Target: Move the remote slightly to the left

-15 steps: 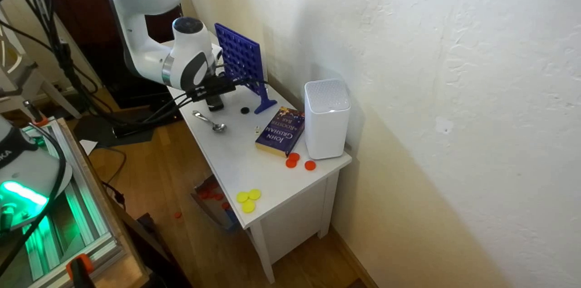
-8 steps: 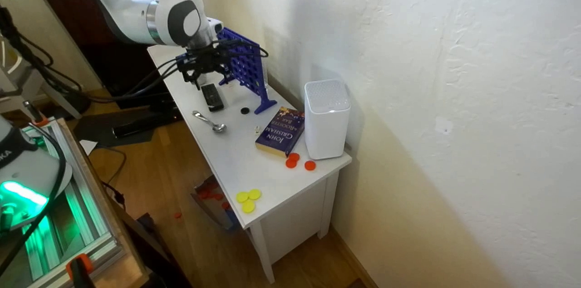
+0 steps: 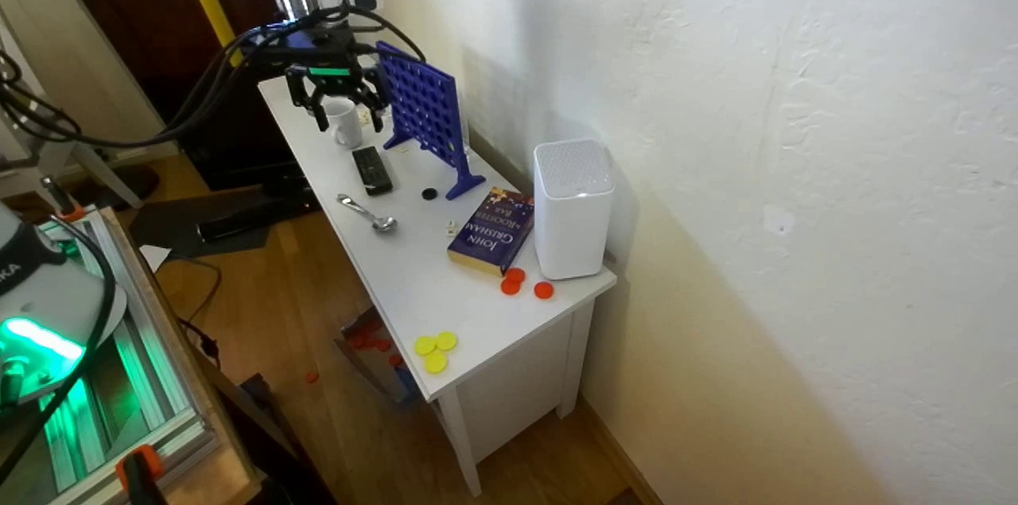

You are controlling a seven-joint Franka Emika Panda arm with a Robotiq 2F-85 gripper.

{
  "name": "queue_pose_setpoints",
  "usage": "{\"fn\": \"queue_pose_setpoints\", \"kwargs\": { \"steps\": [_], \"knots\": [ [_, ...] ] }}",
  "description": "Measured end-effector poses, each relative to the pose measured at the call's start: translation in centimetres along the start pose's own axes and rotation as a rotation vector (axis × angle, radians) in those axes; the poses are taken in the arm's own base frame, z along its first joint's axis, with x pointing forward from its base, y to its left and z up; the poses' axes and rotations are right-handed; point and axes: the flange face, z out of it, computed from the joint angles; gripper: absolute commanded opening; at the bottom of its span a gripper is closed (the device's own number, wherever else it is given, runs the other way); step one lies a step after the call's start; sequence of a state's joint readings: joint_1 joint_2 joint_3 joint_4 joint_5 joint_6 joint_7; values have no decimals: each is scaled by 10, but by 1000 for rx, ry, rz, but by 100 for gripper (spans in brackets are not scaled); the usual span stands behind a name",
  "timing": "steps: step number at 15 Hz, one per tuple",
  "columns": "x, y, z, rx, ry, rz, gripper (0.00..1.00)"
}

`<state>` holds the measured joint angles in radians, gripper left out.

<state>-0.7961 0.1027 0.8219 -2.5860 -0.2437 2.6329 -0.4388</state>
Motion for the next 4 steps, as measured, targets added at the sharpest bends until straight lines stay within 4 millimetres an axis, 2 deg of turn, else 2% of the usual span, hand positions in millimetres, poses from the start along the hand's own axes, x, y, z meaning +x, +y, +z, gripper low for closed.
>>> {"fn": "queue_pose_setpoints", "kwargs": {
  "steps": [4],
  "knots": [
    [-17, 10, -3, 8, 1, 71, 100]
  ]
}}
